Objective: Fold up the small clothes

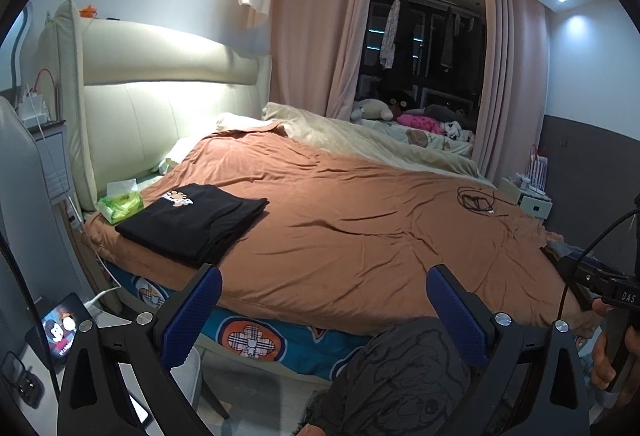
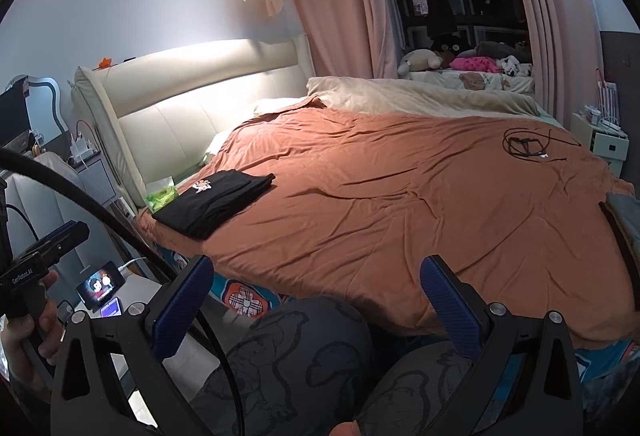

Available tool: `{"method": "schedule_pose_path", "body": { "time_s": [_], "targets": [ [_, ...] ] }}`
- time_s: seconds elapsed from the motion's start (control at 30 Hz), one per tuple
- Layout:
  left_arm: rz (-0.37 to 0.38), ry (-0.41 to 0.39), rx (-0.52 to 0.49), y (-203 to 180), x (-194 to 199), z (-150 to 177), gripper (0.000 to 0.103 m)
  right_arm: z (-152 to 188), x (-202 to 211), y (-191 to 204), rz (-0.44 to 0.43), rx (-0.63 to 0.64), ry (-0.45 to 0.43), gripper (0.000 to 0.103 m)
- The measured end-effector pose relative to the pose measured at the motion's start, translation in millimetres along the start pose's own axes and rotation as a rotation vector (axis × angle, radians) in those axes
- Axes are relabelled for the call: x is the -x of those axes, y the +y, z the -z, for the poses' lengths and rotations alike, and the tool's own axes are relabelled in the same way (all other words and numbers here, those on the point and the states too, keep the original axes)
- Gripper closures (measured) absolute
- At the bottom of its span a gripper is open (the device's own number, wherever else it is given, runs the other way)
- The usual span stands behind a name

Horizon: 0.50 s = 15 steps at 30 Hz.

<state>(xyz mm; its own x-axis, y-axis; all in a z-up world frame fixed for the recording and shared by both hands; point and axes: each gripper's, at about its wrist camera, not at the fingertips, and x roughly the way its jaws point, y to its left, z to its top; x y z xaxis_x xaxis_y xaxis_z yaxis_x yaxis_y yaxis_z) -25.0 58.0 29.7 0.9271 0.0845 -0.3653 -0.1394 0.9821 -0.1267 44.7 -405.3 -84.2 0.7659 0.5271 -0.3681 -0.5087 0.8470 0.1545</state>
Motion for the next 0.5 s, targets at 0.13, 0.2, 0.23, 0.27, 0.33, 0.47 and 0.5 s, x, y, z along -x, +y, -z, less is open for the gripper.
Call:
{"method": "schedule_pose_path", "body": {
  "time_s": [0.13, 0.2, 0.23, 0.27, 0.33, 0.47, 0.5],
  "targets": [
    [-0.011, -0.006, 0.004, 1.8, 1.5, -0.4, 0.0, -0.3, -0.9, -0.5, 0.0, 0.001, 0.005, 0.0],
    [-0.015, -0.011, 0.01, 3.3, 2.7, -0.1, 0.0, -0.3, -0.4, -1.0, 0.001, 0.0, 0.005, 0.0],
    [-0.017, -0.014, 0.012, 4.0, 3.5, 0.0, 0.0, -0.6, 0.1, -1.5, 0.002, -0.001, 0.005, 0.0],
    [-0.021, -0.017, 0.013, 4.6, 4.7, 0.0, 0.0, -1.1, 0.4, -1.6, 0.0, 0.001, 0.006, 0.0],
    [-0.023, -0.02, 0.013, 5.0, 5.5, -0.8, 0.0, -1.3, 0.6, -1.3, 0.0, 0.003, 0.005, 0.0],
    [-0.026, -0.023, 0.011, 4.7, 6.8, -0.5, 0.0, -1.4, 1.6, -2.2, -0.001, 0.005, 0.002, 0.0],
    [-0.028, -0.023, 0.012, 4.7, 6.8, -0.5, 0.0, -0.9, 1.8, -2.1, -0.001, 0.006, 0.001, 0.0]
  ]
}}
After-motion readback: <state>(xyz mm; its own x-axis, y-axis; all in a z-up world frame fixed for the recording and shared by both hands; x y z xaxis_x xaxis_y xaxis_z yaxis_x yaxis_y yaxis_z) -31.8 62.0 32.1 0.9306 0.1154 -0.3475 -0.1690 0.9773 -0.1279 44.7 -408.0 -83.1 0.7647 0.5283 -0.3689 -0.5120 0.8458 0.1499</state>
